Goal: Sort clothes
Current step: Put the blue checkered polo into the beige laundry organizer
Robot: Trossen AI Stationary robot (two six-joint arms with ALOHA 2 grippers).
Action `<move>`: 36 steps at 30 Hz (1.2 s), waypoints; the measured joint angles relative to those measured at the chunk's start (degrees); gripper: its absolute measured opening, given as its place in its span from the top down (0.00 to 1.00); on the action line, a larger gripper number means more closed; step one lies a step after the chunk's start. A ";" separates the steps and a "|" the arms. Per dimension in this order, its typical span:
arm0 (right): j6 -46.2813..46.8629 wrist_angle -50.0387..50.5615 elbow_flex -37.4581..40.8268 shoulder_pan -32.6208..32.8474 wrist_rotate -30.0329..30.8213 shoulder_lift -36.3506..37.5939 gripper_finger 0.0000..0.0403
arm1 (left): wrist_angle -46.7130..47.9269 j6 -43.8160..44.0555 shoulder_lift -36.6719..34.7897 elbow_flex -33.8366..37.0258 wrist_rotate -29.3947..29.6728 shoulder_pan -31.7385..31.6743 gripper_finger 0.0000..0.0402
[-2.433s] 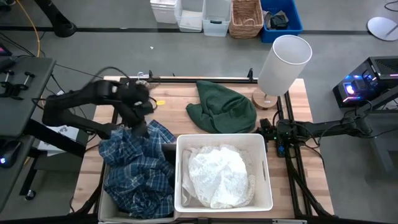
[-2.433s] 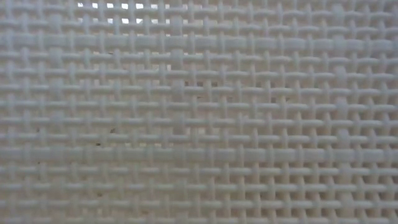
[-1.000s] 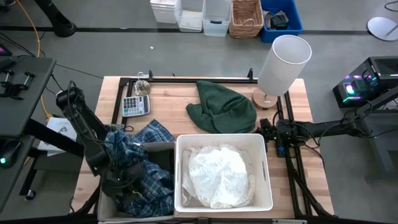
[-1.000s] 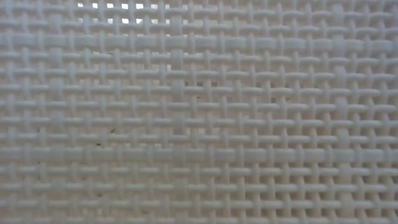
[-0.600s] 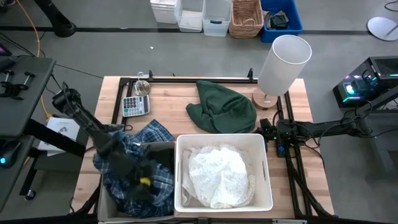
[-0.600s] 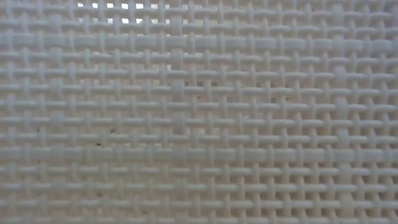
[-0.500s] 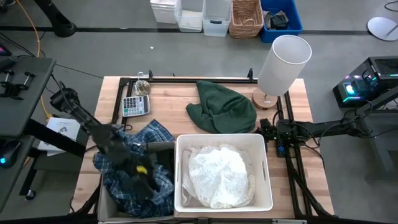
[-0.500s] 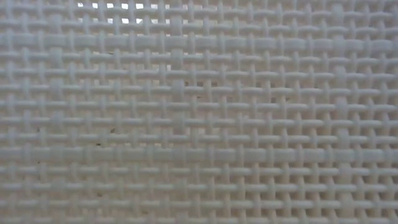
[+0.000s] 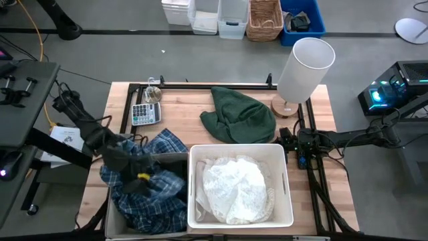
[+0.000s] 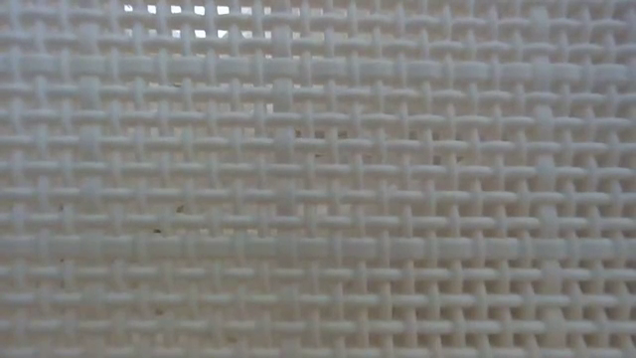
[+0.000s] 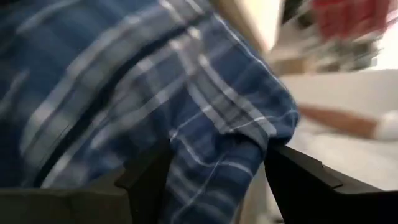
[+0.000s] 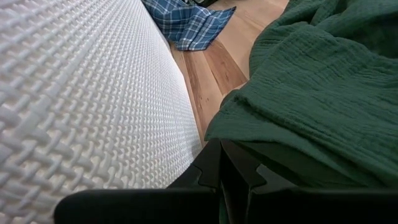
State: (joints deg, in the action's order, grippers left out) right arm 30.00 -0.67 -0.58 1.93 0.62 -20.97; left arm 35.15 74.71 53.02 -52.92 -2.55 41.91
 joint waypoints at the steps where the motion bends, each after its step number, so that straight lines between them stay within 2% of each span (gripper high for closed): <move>1: 0.00 0.00 0.00 -0.01 0.02 0.02 1.00 | 4.64 -0.42 0.90 -2.37 -0.01 0.67 0.40; 5: 0.00 0.00 0.00 -0.01 0.02 0.02 1.00 | 24.09 -3.20 6.08 -14.73 2.53 1.95 0.40; 11: 0.00 0.00 0.00 0.00 0.02 0.01 1.00 | 54.50 -10.18 17.55 -34.73 14.63 1.37 0.40; 14: 0.00 0.00 0.00 0.00 0.00 0.00 1.00 | 53.22 -17.59 20.59 -40.09 16.75 -0.86 0.40; 16: 0.00 -0.02 0.00 0.00 0.02 0.02 1.00 | 55.42 -18.44 22.10 -43.20 16.83 -3.08 0.40; 19: -0.01 -0.02 0.00 0.00 0.00 -0.02 1.00 | 54.93 -21.79 21.32 -43.38 16.66 -8.11 0.40; 21: 0.00 -0.03 0.00 -0.02 0.01 0.02 1.00 | 54.92 -20.86 20.57 -43.41 19.68 -11.39 0.40; 23: 0.00 -0.01 0.00 -0.02 0.00 -0.02 1.00 | 54.69 -22.70 19.92 -43.50 25.50 -15.10 0.40; 26: 0.00 -0.04 0.00 -0.02 0.02 -0.02 1.00 | 54.73 -22.83 19.37 -43.24 38.23 -19.74 0.40; 28: 0.00 -0.02 0.00 -0.02 0.02 0.00 1.00 | 54.86 -23.19 17.99 -41.92 41.81 -23.17 0.40; 30: 0.00 -0.02 0.00 -0.02 0.02 0.00 1.00 | 54.58 -22.88 16.26 -39.50 38.31 -27.34 0.40; 33: 0.00 -0.02 0.00 -0.02 0.02 0.00 1.00 | 54.82 -22.16 12.27 -30.94 31.84 -33.21 0.40; 36: 0.00 -0.02 0.00 -0.02 0.02 0.00 1.00 | 55.13 -18.51 7.48 -21.10 29.96 -38.42 0.40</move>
State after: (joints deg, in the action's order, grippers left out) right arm 30.00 -0.69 -0.58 1.91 0.64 -20.97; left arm 90.28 56.20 60.50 -74.02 27.40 3.49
